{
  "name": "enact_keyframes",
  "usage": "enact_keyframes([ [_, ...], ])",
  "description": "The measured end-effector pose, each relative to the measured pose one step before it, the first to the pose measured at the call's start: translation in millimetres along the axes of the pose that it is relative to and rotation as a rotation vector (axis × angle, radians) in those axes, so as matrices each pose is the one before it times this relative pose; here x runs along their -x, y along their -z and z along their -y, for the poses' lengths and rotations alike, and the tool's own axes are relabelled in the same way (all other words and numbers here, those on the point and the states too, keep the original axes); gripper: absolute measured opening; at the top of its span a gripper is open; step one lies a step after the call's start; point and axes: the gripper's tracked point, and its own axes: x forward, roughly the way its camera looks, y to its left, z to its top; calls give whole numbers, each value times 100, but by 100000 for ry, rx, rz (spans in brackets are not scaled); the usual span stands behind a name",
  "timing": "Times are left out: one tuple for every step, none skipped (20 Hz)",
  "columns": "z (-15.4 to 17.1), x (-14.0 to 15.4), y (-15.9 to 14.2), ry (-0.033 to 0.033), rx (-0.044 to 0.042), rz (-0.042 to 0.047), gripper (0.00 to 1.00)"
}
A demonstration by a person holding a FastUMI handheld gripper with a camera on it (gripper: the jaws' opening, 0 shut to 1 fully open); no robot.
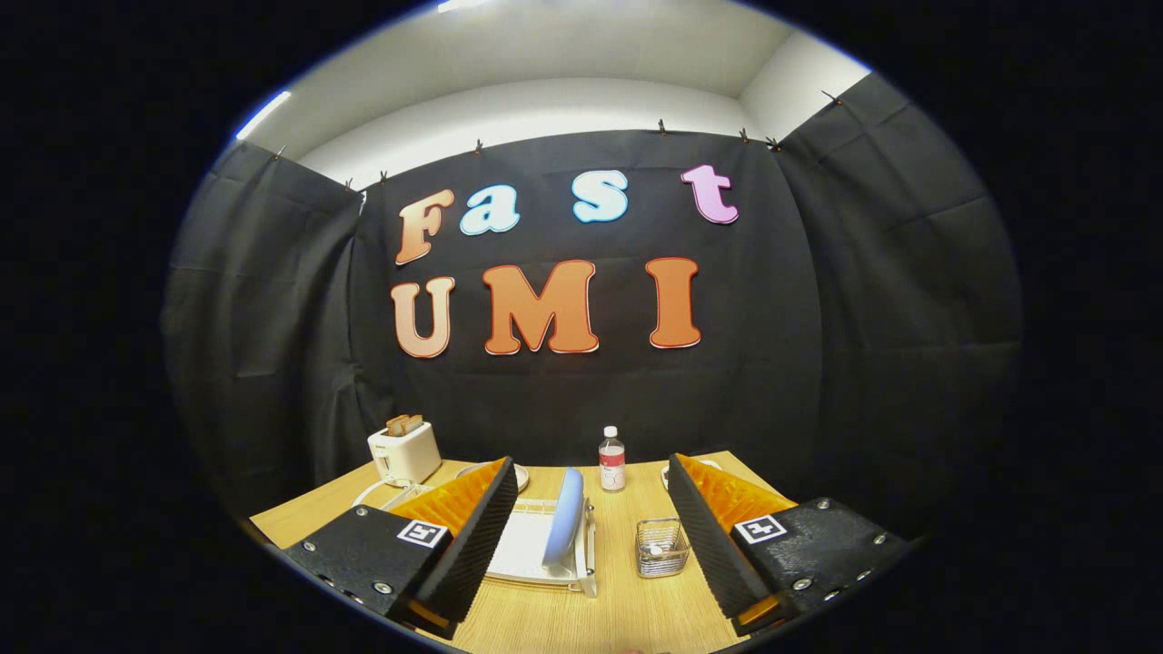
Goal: Take the plate from the dish rack, then take the spoon from the basket and place it into the plate.
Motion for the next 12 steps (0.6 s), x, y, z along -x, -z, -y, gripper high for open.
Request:
enact_keyframes([
  [-92, 31, 103, -391, 706, -339, 99],
  [-30, 40, -3, -39, 394, -96, 99],
  [29, -55, -100, 193, -19, 146, 99],
  [-52, -45, -114, -247, -338, -5, 99],
  [-172, 26, -58, -162, -273, 248, 99],
  [20, 39, -84, 198, -46, 78, 99],
  [16, 94, 15, -134, 140, -34, 99],
  [-56, -51, -43, 58, 228, -58, 99],
  [33, -21, 8, -197, 170, -89, 99],
  [-121, 0, -11, -32, 221, -123, 99],
  [81, 24, 100, -30, 47, -223, 99],
  [11, -51, 163, 34, -17, -378, 99],
])
